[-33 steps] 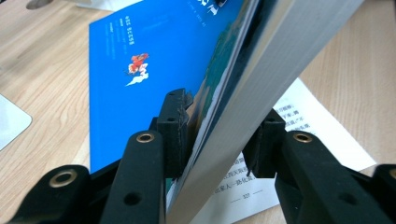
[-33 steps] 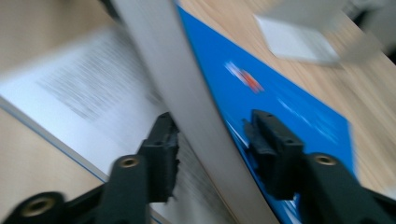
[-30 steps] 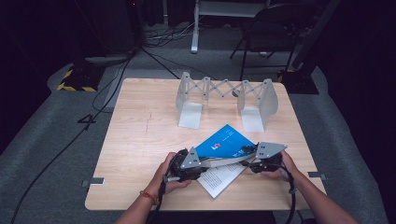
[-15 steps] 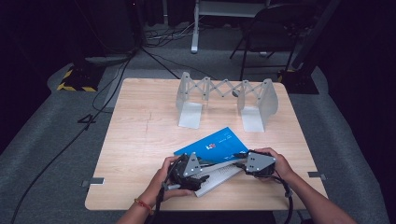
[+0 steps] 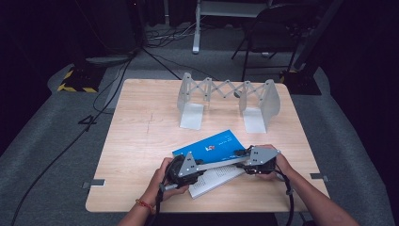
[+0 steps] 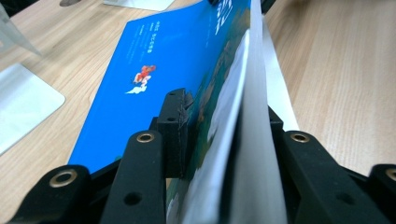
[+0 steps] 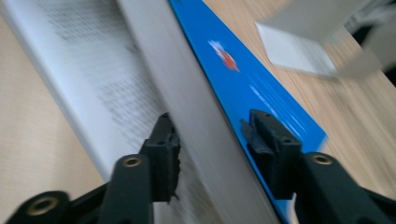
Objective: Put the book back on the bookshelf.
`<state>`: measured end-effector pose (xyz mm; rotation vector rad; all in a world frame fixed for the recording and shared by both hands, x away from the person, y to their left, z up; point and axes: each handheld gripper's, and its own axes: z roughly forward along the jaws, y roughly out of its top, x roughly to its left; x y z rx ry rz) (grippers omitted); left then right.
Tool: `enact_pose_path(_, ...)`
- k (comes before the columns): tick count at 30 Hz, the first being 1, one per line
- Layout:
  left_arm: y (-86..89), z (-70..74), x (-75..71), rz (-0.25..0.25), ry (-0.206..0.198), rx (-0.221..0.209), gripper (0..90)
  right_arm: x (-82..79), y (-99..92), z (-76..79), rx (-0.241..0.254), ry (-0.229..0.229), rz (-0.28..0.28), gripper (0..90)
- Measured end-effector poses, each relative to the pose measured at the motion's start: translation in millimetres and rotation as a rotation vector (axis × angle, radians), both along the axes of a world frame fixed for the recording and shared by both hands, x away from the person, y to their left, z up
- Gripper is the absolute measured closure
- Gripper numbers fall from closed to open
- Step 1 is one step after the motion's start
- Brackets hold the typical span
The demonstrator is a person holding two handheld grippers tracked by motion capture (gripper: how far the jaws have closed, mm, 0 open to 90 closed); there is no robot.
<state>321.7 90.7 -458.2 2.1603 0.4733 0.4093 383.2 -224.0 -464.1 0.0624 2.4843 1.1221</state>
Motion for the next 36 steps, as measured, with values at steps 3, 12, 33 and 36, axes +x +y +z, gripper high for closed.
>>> enact_pose_path(3,11.7,-1.6,2.8,-0.011,0.022,-0.039,65.2,9.9,-6.1,-4.6,0.04,0.047,0.006,54.0)
enact_pose_path(12,26.9,5.1,17.1,-0.063,0.046,-0.091,59.9,-9.8,0.4,5.4,-0.004,-0.052,0.072,69.7)
enact_pose_path(33,-14.5,32.7,-3.0,0.03,-0.034,0.075,27.0,-31.1,-9.0,20.9,-0.053,-0.079,0.059,72.4)
enact_pose_path(36,-15.4,28.0,-3.7,0.035,-0.053,0.142,32.3,-33.8,-6.1,22.1,-0.064,-0.079,0.056,72.3)
